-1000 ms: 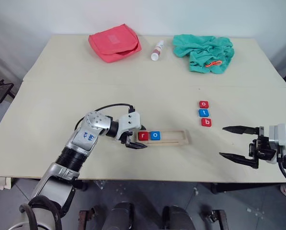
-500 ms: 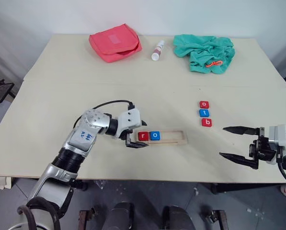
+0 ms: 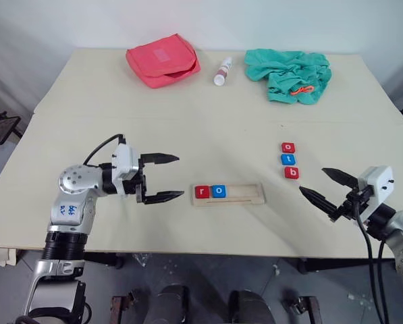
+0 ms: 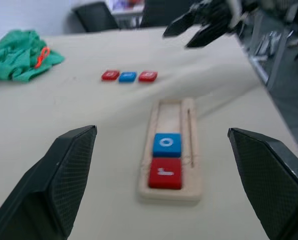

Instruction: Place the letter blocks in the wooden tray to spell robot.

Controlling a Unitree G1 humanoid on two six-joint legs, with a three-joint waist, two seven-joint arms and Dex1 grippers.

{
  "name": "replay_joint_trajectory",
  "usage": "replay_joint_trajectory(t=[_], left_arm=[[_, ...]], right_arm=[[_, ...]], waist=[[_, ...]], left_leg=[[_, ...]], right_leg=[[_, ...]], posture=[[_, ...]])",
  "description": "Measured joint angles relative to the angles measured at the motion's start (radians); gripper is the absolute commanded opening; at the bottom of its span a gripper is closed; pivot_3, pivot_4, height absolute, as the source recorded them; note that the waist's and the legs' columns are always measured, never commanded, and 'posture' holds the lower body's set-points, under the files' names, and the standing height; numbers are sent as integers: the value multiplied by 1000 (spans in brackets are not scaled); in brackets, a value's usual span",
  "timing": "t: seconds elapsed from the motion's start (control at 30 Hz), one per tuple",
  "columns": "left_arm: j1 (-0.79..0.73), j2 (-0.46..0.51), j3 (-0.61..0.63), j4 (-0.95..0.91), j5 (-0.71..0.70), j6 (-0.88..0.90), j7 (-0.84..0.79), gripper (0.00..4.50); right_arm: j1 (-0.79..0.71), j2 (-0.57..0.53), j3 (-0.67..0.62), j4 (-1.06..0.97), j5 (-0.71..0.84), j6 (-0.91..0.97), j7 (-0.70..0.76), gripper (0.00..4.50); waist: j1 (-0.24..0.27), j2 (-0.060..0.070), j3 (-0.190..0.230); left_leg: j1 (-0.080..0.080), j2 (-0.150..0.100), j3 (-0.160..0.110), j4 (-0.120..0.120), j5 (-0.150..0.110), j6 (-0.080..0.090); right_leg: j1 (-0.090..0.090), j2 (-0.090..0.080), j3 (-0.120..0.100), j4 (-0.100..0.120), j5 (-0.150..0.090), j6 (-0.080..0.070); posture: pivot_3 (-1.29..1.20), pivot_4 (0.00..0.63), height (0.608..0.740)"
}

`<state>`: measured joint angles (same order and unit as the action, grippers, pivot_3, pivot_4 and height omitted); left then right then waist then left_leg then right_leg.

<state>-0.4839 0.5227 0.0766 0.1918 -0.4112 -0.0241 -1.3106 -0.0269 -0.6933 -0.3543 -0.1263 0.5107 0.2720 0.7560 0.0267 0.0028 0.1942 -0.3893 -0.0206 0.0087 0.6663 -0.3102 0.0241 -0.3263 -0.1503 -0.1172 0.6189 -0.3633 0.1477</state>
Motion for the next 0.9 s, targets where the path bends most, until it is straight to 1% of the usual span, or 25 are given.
replay_joint_trajectory(t=[0.13, 0.2, 0.37, 0.6, 0.9], left_arm=[[49, -2, 7, 104, -20, -111, -87, 4469], [62, -5, 14, 143, -26, -140, -108, 4469], [65, -5, 33, 212, -36, -189, -147, 4469], [52, -6, 42, 294, -40, -224, -178, 4469], [48, -13, 42, 294, -45, -230, -188, 4469]], right_arm=[[15, 52, 26, -143, -15, 171, -180, 4500], [40, 78, 35, -188, -13, 221, -222, 4500], [83, 120, 25, -255, 6, 241, -262, 4500], [119, 136, 23, -272, 7, 257, -290, 4500], [133, 148, 23, -272, -2, 225, -290, 4500]], waist=[[-2, 0, 0], [1, 0, 0], [-2, 0, 0], [-3, 0, 0], [-3, 0, 0]], left_leg=[[1, 0, 0, -1, 0, 0], [0, -1, 0, 0, 0, 0], [1, -1, 0, 0, 0, 0], [1, -1, 1, -1, 0, 0], [2, 0, 1, -1, 0, 0]], right_leg=[[0, 0, 0, 1, 0, 0], [0, 0, 0, 1, 0, 0], [0, 0, 1, 2, 0, 0], [-1, 0, 1, 3, 0, 0], [-1, 0, 1, 3, 0, 0]], posture=[[0, 150, 740], [0, 150, 740], [0, 150, 740], [0, 150, 740], [0, 150, 740]])
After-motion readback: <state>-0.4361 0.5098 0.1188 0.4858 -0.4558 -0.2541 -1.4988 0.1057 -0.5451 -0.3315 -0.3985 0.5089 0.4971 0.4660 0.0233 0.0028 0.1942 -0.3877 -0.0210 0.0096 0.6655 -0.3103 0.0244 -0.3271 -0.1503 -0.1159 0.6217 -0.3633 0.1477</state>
